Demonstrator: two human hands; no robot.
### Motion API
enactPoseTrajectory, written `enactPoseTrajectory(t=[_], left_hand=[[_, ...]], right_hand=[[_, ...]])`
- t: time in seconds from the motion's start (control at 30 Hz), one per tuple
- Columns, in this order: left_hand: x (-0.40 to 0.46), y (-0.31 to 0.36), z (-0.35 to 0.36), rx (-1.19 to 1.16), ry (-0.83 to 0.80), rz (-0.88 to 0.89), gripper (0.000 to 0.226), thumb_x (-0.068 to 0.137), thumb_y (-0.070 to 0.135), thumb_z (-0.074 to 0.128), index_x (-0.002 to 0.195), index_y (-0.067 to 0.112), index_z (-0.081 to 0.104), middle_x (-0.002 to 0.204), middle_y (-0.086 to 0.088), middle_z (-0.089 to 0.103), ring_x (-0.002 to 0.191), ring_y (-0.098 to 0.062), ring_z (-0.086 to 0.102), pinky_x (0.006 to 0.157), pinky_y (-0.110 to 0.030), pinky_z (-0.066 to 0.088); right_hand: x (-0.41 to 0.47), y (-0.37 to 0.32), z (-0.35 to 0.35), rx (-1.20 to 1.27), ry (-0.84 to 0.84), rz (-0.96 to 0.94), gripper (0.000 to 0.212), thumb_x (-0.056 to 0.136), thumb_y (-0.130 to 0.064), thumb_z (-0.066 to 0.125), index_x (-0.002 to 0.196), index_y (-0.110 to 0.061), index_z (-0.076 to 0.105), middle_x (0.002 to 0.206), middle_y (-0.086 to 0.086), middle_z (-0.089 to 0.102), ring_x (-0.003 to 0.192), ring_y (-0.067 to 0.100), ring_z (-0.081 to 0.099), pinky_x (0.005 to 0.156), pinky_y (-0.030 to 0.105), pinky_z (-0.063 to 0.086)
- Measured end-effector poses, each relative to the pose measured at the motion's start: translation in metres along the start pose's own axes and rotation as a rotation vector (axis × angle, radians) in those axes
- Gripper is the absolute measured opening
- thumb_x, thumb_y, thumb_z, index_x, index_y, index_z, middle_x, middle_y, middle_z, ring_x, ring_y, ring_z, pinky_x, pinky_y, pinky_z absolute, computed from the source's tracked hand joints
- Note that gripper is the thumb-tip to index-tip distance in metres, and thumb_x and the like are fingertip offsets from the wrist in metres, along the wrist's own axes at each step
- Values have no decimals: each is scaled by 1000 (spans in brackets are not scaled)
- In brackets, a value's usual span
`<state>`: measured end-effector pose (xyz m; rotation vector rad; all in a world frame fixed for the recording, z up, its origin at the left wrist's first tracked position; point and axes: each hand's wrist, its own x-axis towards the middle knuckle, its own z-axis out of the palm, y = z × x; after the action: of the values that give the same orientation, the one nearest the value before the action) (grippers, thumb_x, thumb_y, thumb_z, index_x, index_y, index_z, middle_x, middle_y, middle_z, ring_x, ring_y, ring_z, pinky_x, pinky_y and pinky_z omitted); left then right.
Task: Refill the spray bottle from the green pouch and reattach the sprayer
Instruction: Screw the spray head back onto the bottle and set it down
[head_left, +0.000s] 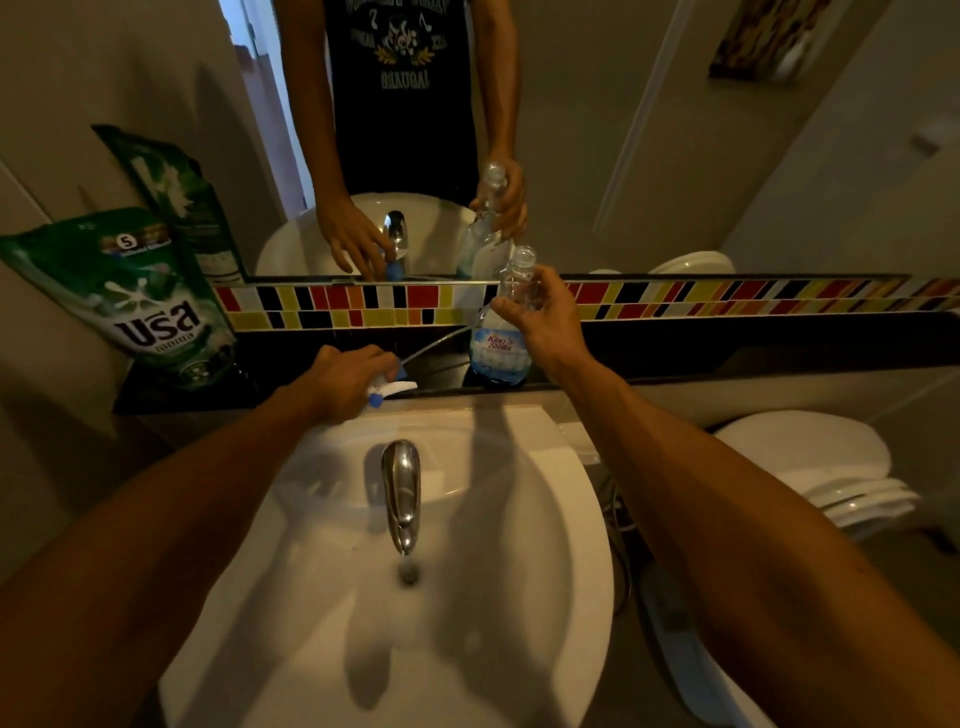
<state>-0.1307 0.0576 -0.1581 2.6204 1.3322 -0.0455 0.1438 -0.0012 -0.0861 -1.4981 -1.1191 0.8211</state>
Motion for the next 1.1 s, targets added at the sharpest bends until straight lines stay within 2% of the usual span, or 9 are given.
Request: enactPoseTrajectory(t=[0.17, 0.33, 0.47, 0.53, 0.67, 0.8, 0.93, 1.0, 1.1], left_hand=[[3, 6, 0, -24, 43, -2, 37, 86, 23, 68, 117, 36, 50, 118, 5, 58, 104, -19, 53, 98, -40, 28], [-4, 12, 0, -250, 199, -138, 28, 95, 19, 59, 114, 36, 49, 104, 6, 50, 94, -19, 39, 83, -36, 31], [-14, 17, -24, -543, 226, -225, 34, 91, 23, 67, 105, 42, 42, 102, 1, 59, 89, -21, 60, 69, -36, 54], [-19, 18, -41, -685, 248, -213, 32, 90, 26, 69, 103, 41, 45, 99, 3, 59, 82, -13, 63, 58, -23, 48], [-29, 17, -78, -855, 271, -146, 30, 88, 24, 73, 108, 28, 52, 99, 4, 60, 86, -11, 62, 71, -27, 50], [-41, 12, -116, -1156, 200, -113, 49, 86, 13, 74, 131, 12, 53, 115, -12, 69, 105, -26, 69, 89, -40, 56], [-49, 6, -153, -1268, 228, -95, 42, 90, 18, 70, 130, 14, 58, 116, -11, 72, 104, -24, 71, 86, -36, 56], [-53, 6, -174, -1296, 270, -95, 36, 92, 18, 68, 127, 14, 60, 109, -8, 72, 96, -16, 72, 74, -29, 52], [-58, 7, -200, -1329, 332, -98, 33, 94, 18, 65, 126, 11, 61, 101, -7, 67, 87, -12, 65, 69, -27, 44]], right_hand=[[1, 0, 7, -7, 13, -22, 41, 90, -14, 77, 125, -20, 58, 125, 5, 66, 114, 19, 63, 92, 38, 56], [-2, 0, 7, -14, 26, -19, 40, 89, -16, 78, 123, -23, 58, 124, 3, 66, 112, 17, 63, 92, 39, 56], [-9, -6, 3, -25, 18, -21, 45, 89, -18, 79, 129, -20, 58, 125, 4, 66, 114, 20, 64, 98, 47, 56], [-14, -11, -1, -19, 10, -30, 48, 89, -18, 79, 132, -19, 58, 125, 4, 67, 115, 21, 64, 99, 50, 56], [-24, -20, -9, -20, 6, -50, 53, 89, -21, 79, 136, -19, 57, 125, 3, 67, 113, 22, 65, 98, 53, 56], [-32, -27, -21, -40, -15, -52, 58, 90, -24, 79, 142, -19, 54, 132, 7, 64, 119, 25, 62, 99, 53, 56], [-40, -32, -33, -93, -27, -66, 56, 92, -27, 76, 143, -17, 53, 135, 9, 63, 122, 29, 61, 102, 54, 54], [-44, -32, -38, -128, -44, -74, 52, 93, -29, 74, 140, -17, 54, 133, 9, 63, 121, 29, 61, 102, 53, 54], [-49, -32, -44, -171, -88, -91, 38, 94, -30, 73, 127, -22, 58, 120, 2, 66, 112, 24, 64, 85, 39, 59]])
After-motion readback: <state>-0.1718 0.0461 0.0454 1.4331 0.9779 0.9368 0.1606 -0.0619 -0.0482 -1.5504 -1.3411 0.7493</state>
